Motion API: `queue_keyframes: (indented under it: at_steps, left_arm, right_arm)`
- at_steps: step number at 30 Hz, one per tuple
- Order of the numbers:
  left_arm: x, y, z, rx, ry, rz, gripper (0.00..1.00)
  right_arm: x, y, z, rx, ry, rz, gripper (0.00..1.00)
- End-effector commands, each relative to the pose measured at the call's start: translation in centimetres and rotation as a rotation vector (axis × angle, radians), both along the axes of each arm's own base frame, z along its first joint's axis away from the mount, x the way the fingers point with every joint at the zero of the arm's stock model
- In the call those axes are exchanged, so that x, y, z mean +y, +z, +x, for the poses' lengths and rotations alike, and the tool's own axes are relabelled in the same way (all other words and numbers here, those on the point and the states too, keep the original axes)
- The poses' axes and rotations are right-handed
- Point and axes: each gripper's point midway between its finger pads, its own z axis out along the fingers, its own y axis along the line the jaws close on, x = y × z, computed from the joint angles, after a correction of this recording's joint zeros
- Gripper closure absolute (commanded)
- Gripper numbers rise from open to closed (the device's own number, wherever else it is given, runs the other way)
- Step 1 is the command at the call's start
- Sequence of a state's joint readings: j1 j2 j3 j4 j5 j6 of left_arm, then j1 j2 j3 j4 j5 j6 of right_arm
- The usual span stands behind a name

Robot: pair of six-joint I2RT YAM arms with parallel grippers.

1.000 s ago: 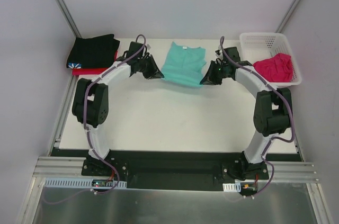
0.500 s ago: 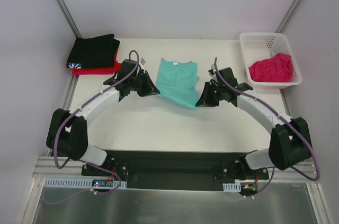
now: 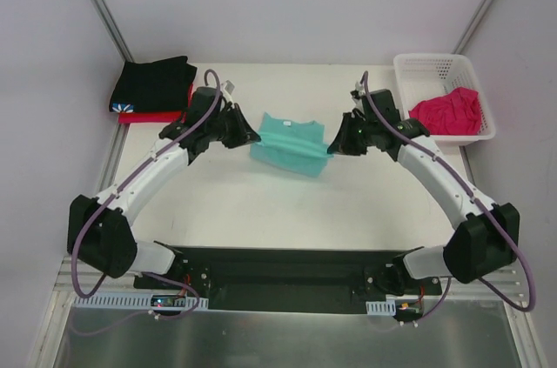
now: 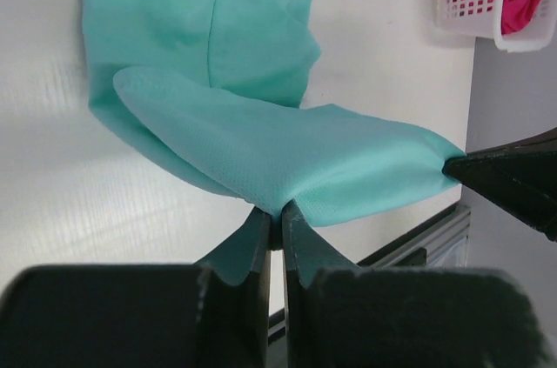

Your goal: Fold and stack the t-shirts

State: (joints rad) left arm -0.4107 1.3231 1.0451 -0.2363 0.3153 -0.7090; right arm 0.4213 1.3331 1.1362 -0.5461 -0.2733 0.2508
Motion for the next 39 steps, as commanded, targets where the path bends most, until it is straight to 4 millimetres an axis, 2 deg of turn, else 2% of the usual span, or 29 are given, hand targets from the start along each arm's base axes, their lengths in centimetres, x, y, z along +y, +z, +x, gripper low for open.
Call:
queue_keyframes:
  at_steps: [1,2,3,4,5,6,7,8,9,10,11,12,13,14,15,22,25,26,27,28,29,31,33,35,36,38,39]
  left_arm:
    - [0.6,2.2,4.6,-0.069,0.039,0.052,1.0]
    - [0.5,2.3,5.3,-0.069,0.036,0.057,1.0]
    - [0.2,2.5,6.9,-0.068,0.034,0.052,1.0]
    - [0.4,2.6,8.0,-0.072,0.038,0.053,1.0]
    - [0.4,2.4,9.0,-0.065,0.04,0.053,1.0]
    - [-0.1,2.1,10.6,-0.055,0.027,0.042,1.0]
    - [0.0,1.9,11.8,-0.052,0.031,0.044,1.0]
    - [0.0,1.6,12.8,-0.047,0.032,0.042,1.0]
    - [-0.5,1.0,14.7,-0.043,0.027,0.04,1.0]
    - [-0.7,0.7,15.6,-0.038,0.017,0.032,1.0]
    - [-0.6,0.4,16.6,-0.033,0.019,0.03,1.0]
    - [-1.0,-0.5,18.4,-0.027,0.014,0.025,1.0]
    - [-1.3,-0.7,18.9,-0.025,0.001,0.016,1.0]
    - [-1.4,-2.0,19.6,-0.005,-0.002,0.019,1.0]
    - [-1.5,-1.5,20.2,-0.02,-0.002,0.014,1.0]
    - [-1.3,-2.0,20.0,-0.014,-0.003,0.025,1.0]
    - [-1.2,-2.1,19.0,0.001,-0.007,0.022,1.0]
    - [-1.1,-1.3,18.7,-0.012,-0.006,0.019,1.0]
    - [-0.9,-1.6,18.1,0.001,-0.003,0.024,1.0]
    - [-0.8,-1.5,17.8,0.002,-0.002,0.025,1.0]
    - [-0.6,-0.5,17.3,-0.017,0.0,0.023,1.0]
    - [-0.3,-0.4,16.5,-0.013,0.004,0.029,1.0]
    - [0.1,0.4,15.3,-0.018,0.006,0.025,1.0]
    - [0.4,1.4,13.9,-0.028,0.009,0.019,1.0]
    - [0.6,1.5,13.4,-0.028,0.014,0.023,1.0]
    - [1.1,2.0,11.9,-0.032,0.021,0.024,1.0]
    - [1.2,2.1,11.4,-0.035,0.023,0.023,1.0]
  right_arm:
    - [-0.7,1.1,4.3,-0.018,-0.01,-0.059,0.99]
    - [-1.2,1.1,5.4,-0.015,-0.027,-0.06,0.99]
    - [-1.3,0.9,6.3,-0.012,-0.017,-0.063,0.99]
    - [-1.1,2.1,7.7,-0.038,-0.017,-0.044,0.99]
    - [-1.6,0.4,9.1,0.003,-0.031,-0.059,0.99]
    - [-1.7,0.2,10.2,0.001,-0.029,-0.06,0.99]
    - [-2.0,1.0,11.8,-0.019,-0.04,-0.045,0.99]
    - [-2.0,-1.2,13.1,0.033,-0.042,-0.049,0.99]
    - [-2.0,-1.7,14.0,0.042,-0.038,-0.037,0.99]
    - [-2.0,-1.1,15.6,0.03,-0.042,-0.013,0.99]
    - [-2.0,-1.8,16.2,0.048,-0.044,-0.009,0.99]
    - [-1.9,-3.7,16.8,0.085,-0.043,-0.013,0.99]
    - [-1.9,-3.9,17.3,0.085,-0.04,-0.008,0.99]
    - [-1.7,-3.8,17.7,0.079,-0.036,-0.004,0.99]
    - [-1.4,-4.2,18.1,0.081,-0.033,0.003,0.99]
    - [-1.2,-2.8,18.2,0.053,-0.023,0.013,0.99]
    - [-1.3,-1.9,17.7,0.048,-0.02,0.006,0.99]
    - [-1.3,-1.7,17.3,0.05,-0.018,0.002,0.99]
    - [-1.3,-1.4,16.9,0.046,-0.015,0.002,0.99]
    - [-1.1,-1.7,16.3,0.054,-0.012,-0.005,0.99]
    - [-1.2,-0.7,15.9,0.035,-0.012,-0.005,0.99]
    - [-1.2,-0.3,14.9,0.038,-0.012,-0.012,0.99]
    - [-1.2,1.1,13.9,0.018,-0.012,-0.01,0.99]
    - [-1.0,0.9,12.5,0.031,-0.007,-0.021,0.99]
    - [-1.0,1.9,11.7,0.008,-0.004,-0.019,0.99]
    - [-0.8,1.3,10.1,0.036,-0.002,-0.032,0.99]
    - [-0.9,2.1,9.4,0.017,-0.004,-0.032,0.99]
